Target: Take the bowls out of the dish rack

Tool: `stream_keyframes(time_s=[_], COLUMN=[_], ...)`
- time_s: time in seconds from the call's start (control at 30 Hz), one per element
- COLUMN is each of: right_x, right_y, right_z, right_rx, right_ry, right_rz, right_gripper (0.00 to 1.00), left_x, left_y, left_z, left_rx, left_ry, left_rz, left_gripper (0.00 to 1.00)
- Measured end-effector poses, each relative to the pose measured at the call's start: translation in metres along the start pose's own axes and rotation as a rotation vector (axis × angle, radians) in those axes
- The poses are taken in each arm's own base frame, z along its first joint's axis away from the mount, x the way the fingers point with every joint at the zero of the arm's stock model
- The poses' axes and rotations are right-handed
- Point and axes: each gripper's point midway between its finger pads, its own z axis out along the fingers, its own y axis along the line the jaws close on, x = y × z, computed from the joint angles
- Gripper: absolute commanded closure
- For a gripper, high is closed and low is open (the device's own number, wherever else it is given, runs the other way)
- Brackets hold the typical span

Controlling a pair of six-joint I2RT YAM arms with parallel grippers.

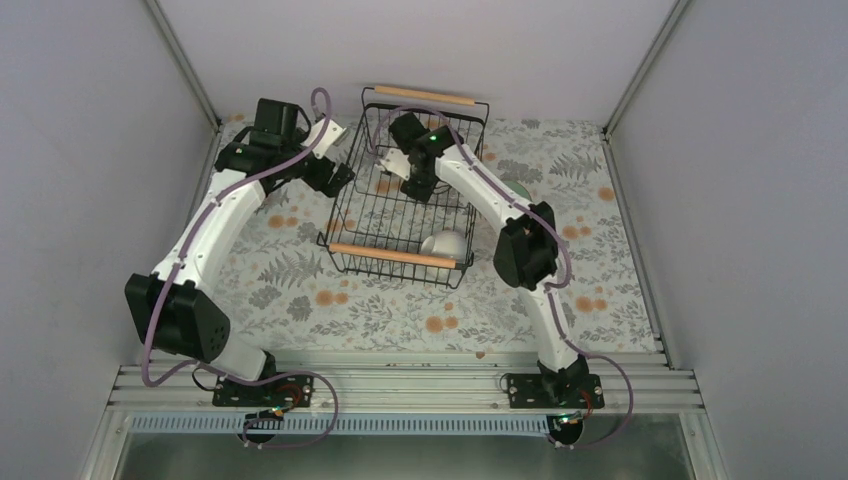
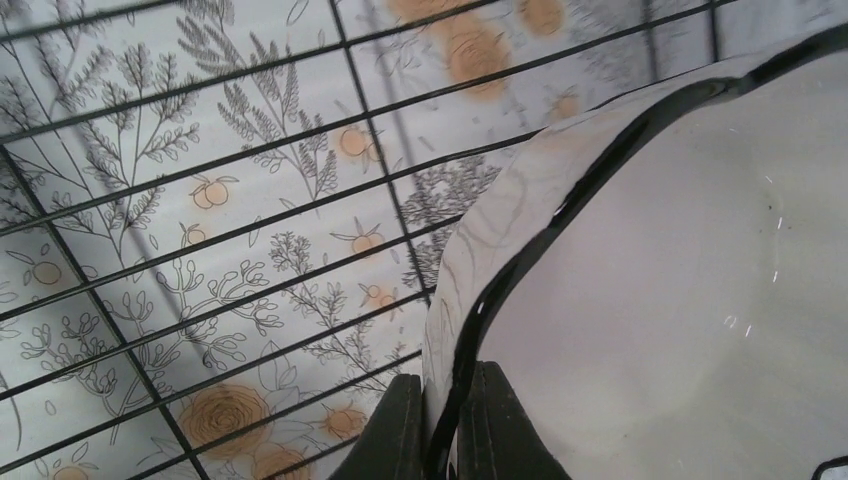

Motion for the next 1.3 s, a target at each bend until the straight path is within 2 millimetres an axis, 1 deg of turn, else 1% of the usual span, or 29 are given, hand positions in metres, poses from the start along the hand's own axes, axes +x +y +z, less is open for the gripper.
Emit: stream_keyframes(time_s=[0.13, 0.23, 0.4, 0.5, 0.6, 0.73, 0.93, 1.03, 1.13, 1.23, 1.3], right_x=[-0.008, -0.015, -0.027, -0.031, -0.033, -0.034, -0.03, -0.022, -0.011, 0.0, 0.014], right_y=[-0.012, -0.022, -0.031, -0.035, -0.036, -0.033, -0.031, -0.032, -0.038, -0.051, -0.063], right_z=[-0.029, -0.054, -0.092, -0.106, -0.116, -0.122, -0.123, -0.125, -0.133, -0.146, -0.156], right_rx=[0.049, 0.109, 0.191, 0.233, 0.262, 0.274, 0.299, 0.313, 0.328, 0.349, 0.368], right_ry=[-0.059, -0.109, -0.184, -0.207, -0.216, -0.224, -0.205, -0.185, -0.179, -0.189, -0.193], right_rz=[0.01, 0.009, 0.006, -0.002, -0.007, -0.017, -0.026, -0.028, -0.011, 0.02, 0.052], right_gripper=[0.96, 0.96, 0.96, 0.96, 0.96, 0.96, 0.96, 0.96, 0.96, 0.96, 0.96], left_x=[-0.005, -0.005, 0.005, 0.013, 0.021, 0.034, 0.057, 0.068, 0.08, 0.092, 0.099], left_y=[0.007, 0.014, 0.033, 0.048, 0.064, 0.08, 0.091, 0.101, 0.113, 0.124, 0.129], left_z=[-0.013, -0.019, -0.025, -0.028, -0.033, -0.039, -0.039, -0.041, -0.046, -0.051, -0.054], left_rx=[-0.043, -0.076, -0.128, -0.158, -0.189, -0.222, -0.237, -0.25, -0.271, -0.287, -0.293], left_ry=[-0.027, -0.04, -0.035, -0.029, -0.021, -0.01, 0.027, 0.039, 0.048, 0.058, 0.062], left_rz=[0.005, 0.003, -0.027, -0.055, -0.086, -0.109, -0.133, -0.15, -0.175, -0.194, -0.206], left_gripper=[0.0, 0.0, 0.0, 0.0, 0.0, 0.0, 0.0, 0.0, 0.0, 0.0, 0.0])
